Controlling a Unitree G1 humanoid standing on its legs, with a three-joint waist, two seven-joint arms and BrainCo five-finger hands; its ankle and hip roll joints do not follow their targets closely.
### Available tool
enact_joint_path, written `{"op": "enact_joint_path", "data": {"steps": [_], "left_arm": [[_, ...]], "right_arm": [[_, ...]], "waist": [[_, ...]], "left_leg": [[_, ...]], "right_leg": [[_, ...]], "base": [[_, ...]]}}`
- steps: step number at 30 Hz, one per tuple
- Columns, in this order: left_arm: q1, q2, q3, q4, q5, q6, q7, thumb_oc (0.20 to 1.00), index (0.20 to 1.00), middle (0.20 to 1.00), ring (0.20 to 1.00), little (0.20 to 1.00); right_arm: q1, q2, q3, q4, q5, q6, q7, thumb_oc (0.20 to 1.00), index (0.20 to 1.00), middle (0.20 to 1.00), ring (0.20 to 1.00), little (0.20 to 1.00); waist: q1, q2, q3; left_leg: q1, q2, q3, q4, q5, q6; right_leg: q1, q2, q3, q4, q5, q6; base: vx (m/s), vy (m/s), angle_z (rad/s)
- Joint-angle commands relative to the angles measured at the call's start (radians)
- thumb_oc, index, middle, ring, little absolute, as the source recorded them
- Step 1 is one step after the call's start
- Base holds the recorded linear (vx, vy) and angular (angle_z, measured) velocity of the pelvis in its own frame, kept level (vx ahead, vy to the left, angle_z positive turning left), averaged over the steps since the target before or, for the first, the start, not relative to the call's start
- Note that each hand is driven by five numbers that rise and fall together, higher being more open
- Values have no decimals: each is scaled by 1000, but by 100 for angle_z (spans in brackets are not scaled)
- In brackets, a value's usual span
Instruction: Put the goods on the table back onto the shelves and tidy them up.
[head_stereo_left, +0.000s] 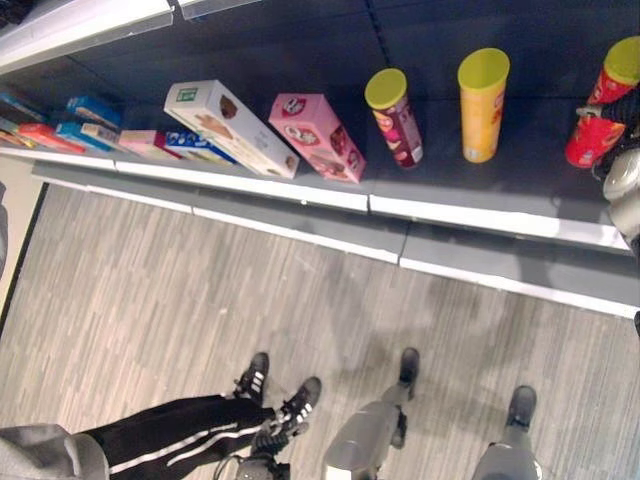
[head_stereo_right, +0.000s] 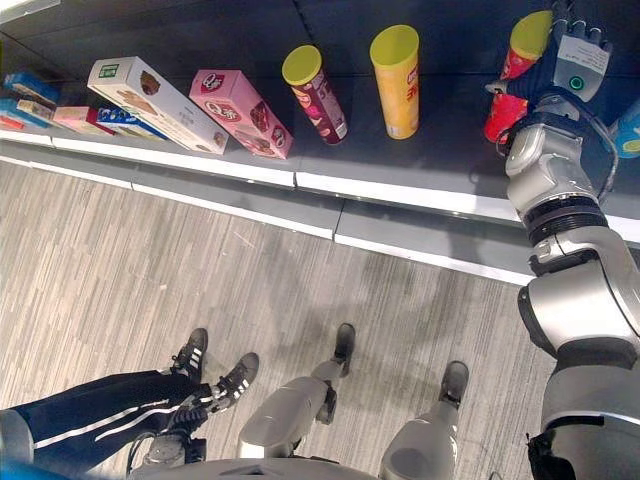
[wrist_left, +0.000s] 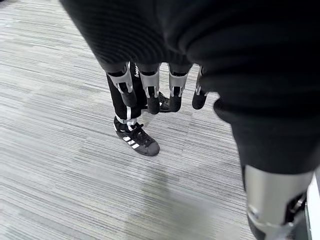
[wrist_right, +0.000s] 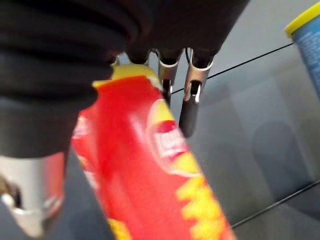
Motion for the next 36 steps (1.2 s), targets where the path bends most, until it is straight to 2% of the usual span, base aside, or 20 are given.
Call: {"op": "enact_joint_path", "data": {"steps": [1, 6, 10, 13, 15, 17, 18, 19, 21, 22, 25, 26, 27, 29, 30, 33, 35, 36], "left_arm": [[-59, 54, -53, 32, -40, 4, 34, 1000, 1000, 1000, 1000, 1000], [-67, 49, -57, 34, -27, 10, 32, 1000, 1000, 1000, 1000, 1000], [-70, 47, -41, 35, -12, 21, 30, 1000, 1000, 1000, 1000, 1000], [-73, 46, -18, 39, 3, 34, 29, 1000, 1000, 1000, 1000, 1000], [-78, 49, 14, 53, 46, 58, 23, 1000, 1000, 1000, 1000, 1000], [-78, 50, 25, 55, 65, 66, 18, 1000, 1000, 1000, 1000, 1000], [-75, 51, 51, 64, 101, 81, 16, 1000, 1000, 1000, 1000, 1000], [-76, 52, 65, 72, 123, 86, 18, 1000, 1000, 1000, 1000, 1000], [-74, 54, 62, 72, 123, 86, 18, 1000, 1000, 1000, 1000, 1000], [-65, 53, 93, 79, 147, 97, 21, 1000, 1000, 1000, 1000, 1000], [-46, 50, 128, 69, 176, 102, 24, 1000, 1000, 1000, 1000, 1000], [-45, 51, 127, 68, 176, 102, 24, 1000, 1000, 1000, 1000, 1000], [-30, 49, 131, 50, 191, 101, 7, 1000, 1000, 1000, 1000, 1000], [-13, 48, 140, 38, 201, 105, -25, 1000, 1000, 1000, 1000, 1000], [2, 47, 145, 29, 216, 104, -68, 1000, 1000, 1000, 1000, 1000], [5, 45, 143, 30, 220, 99, -82, 1000, 1000, 1000, 1000, 1000], [6, 41, 133, 31, 220, 94, -96, 1000, 1000, 1000, 1000, 1000], [2, 38, 124, 37, 222, 95, -104, 1000, 1000, 1000, 1000, 1000]], "right_arm": [[-74, -13, 48, -45, 3, -27, -56, 1000, 1000, 1000, 1000, 1000], [-34, 13, 14, -81, 16, -31, -71, 1000, 1000, 1000, 1000, 1000], [74, 55, -62, -214, 7, -39, -107, 1000, 1000, 1000, 1000, 1000], [225, 90, -129, -404, -30, -51, -89, 1000, 1000, 1000, 1000, 1000], [405, 130, -189, -584, -23, -97, -24, 1000, 1000, 1000, 1000, 1000], [476, 144, -205, -649, -7, -118, 12, 1000, 1000, 1000, 1000, 1000], [613, 162, -247, -760, 16, -150, 77, 1000, 1000, 1000, 1000, 1000], [680, 163, -266, -806, 40, -170, 110, 1000, 1000, 1000, 1000, 1000], [690, 163, -272, -814, 40, -168, 114, 1000, 1000, 1000, 1000, 1000], [815, 170, -315, -901, 91, -202, 180, 1000, 1000, 1000, 1000, 1000], [958, 169, -345, -995, 183, -255, 283, 1000, 1000, 1000, 1000, 1000], [963, 168, -349, -999, 184, -253, 286, 1000, 1000, 1000, 1000, 1000], [1061, 170, -371, -1024, 321, -293, 378, 1000, 1000, 1000, 1000, 1000], [1155, 165, -370, -1015, 463, -304, 511, 1000, 1000, 1000, 1000, 1000], [1257, 153, -352, -963, 544, -290, 629, 1000, 1000, 1000, 1000, 1000], [1285, 190, -333, -862, 570, -277, 652, 1000, 1000, 1000, 1000, 1000], [1291, 238, -313, -706, 580, -263, 658, 1000, 1000, 1000, 1000, 1000], [1293, 279, -302, -548, 562, -238, 650, 1000, 1000, 1000, 1000, 1000]], "waist": [[15, -9, -28], [8, -21, -30], [-6, -44, -35], [-24, -77, -46], [-50, -122, -62], [-58, -138, -68], [-81, -170, -81], [-94, -187, -88], [-90, -188, -89], [-109, -213, -102], [-141, -244, -118], [-138, -244, -119], [-157, -260, -129], [-177, -273, -144], [-193, -285, -163], [-204, -289, -172], [-212, -292, -182], [-216, -294, -190]], "left_leg": [[-1, 29, 33, 4, -24, -62], [3, 32, 40, 4, -26, -64], [11, 42, 60, 4, -33, -63], [25, 53, 74, 4, -42, -61], [45, 71, 98, 4, -52, -62], [53, 76, 107, 4, -56, -61], [70, 88, 129, 4, -60, -64], [80, 92, 141, 4, -63, -66], [82, 92, 143, 4, -63, -66], [102, 101, 164, 4, -72, -68], [127, 115, 197, 7, -80, -69], [129, 116, 200, 6, -80, -69], [141, 125, 219, 9, -80, -73], [151, 135, 234, 10, -77, -79], [165, 146, 248, 14, -78, -86], [172, 153, 256, 17, -79, -86], [181, 161, 262, 21, -78, -86], [188, 168, 265, 24, -77, -87]], "right_leg": [[-122, -46, 90, 248, -128, -1], [-113, -43, 91, 233, -121, -2], [-98, -35, 92, 210, -114, -4], [-82, -24, 94, 185, -107, -8], [-65, -10, 99, 160, -99, -11], [-58, -5, 101, 153, -97, -12], [-44, 6, 107, 140, -94, -15], [-37, 12, 112, 134, -92, -16], [-34, 12, 113, 132, -92, -16], [-22, 22, 123, 121, -90, -19], [-16, 39, 147, 106, -85, -22], [-15, 39, 149, 105, -85, -22], [-10, 49, 163, 99, -83, -24], [-6, 63, 173, 92, -83, -27], [3, 77, 183, 88, -91, -30], [7, 87, 192, 90, -96, -34], [12, 99, 199, 93, -102, -39], [19, 108, 200, 95, -107, -45]], "base": [[0, 0, 0], [-3, 1, 1], [-13, -7, 1], [4, -12, -1], [11, -60, -5], [10, -51, -2], [17, -68, -5], [16, -50, -9], [13, -29, -18], [23, -54, -35], [20, -46, -38], [2, -45, -57], [-5, -41, -47], [12, -68, -30], [25, -64, -36], [-5, -46, -23], [2, -52, -26], [-3, -59, -23]]}}
